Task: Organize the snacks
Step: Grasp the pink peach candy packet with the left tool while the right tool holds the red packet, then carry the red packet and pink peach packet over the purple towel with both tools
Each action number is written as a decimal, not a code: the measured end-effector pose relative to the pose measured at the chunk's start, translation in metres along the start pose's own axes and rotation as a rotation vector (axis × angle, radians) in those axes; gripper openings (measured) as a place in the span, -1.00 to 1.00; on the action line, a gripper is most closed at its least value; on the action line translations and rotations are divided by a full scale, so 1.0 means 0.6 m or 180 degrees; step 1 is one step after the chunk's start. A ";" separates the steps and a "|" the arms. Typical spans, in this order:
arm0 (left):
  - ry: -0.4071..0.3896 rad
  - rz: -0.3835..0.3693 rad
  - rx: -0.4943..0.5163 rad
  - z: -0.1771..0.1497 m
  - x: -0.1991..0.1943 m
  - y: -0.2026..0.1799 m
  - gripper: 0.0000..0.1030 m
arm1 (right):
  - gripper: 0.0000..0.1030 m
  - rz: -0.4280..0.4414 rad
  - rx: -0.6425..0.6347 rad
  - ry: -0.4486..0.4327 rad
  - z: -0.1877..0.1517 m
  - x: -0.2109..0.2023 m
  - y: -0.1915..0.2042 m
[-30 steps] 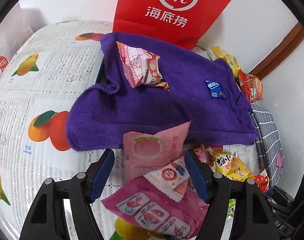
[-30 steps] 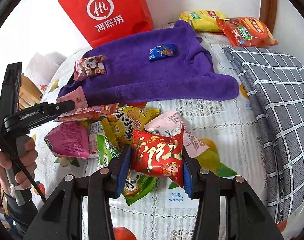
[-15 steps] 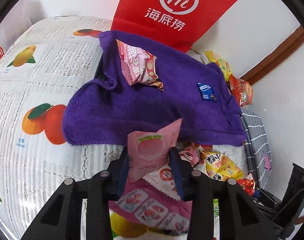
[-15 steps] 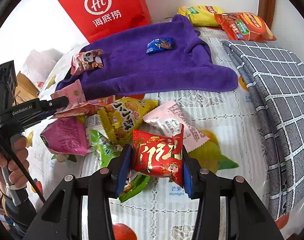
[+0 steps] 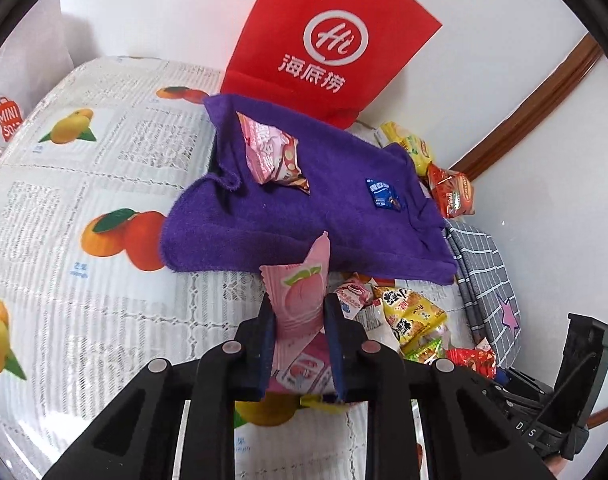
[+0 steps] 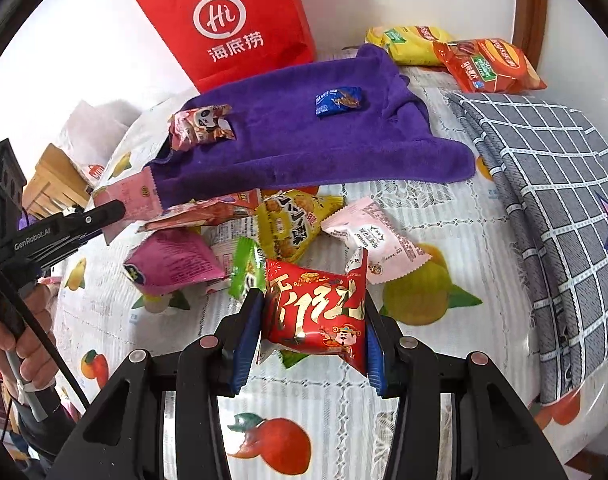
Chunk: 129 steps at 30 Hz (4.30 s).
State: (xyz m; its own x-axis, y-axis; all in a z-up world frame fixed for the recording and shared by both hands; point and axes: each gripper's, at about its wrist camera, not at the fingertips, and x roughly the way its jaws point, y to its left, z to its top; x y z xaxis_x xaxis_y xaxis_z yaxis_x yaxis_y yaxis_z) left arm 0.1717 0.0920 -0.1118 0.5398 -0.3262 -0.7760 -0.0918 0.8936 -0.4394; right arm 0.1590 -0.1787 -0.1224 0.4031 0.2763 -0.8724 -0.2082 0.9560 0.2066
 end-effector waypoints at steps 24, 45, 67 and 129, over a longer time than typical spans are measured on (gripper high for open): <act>-0.0406 0.0060 0.0337 0.013 -0.115 -0.051 -0.57 | -0.11 -0.0111 0.0027 -0.0458 0.027 -0.114 0.020; -0.0503 -0.0034 0.0373 0.030 -0.130 -0.063 -0.57 | -0.11 -0.0189 0.0008 -0.0629 0.055 -0.142 0.029; -0.0476 0.0001 0.0345 0.043 -0.114 -0.049 -0.57 | -0.11 -0.0249 -0.0047 -0.0605 0.077 -0.120 0.035; 0.0239 0.0056 0.0333 0.116 0.123 -0.027 -0.57 | -0.11 -0.0164 0.0124 -0.0302 0.248 0.152 -0.039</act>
State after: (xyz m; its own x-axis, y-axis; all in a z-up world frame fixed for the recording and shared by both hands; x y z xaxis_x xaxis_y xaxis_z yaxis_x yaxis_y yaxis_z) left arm 0.2716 0.0750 -0.1305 0.4742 -0.3289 -0.8167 -0.0107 0.9254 -0.3788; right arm 0.3330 -0.1614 -0.1410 0.4953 0.2331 -0.8368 -0.1511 0.9718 0.1812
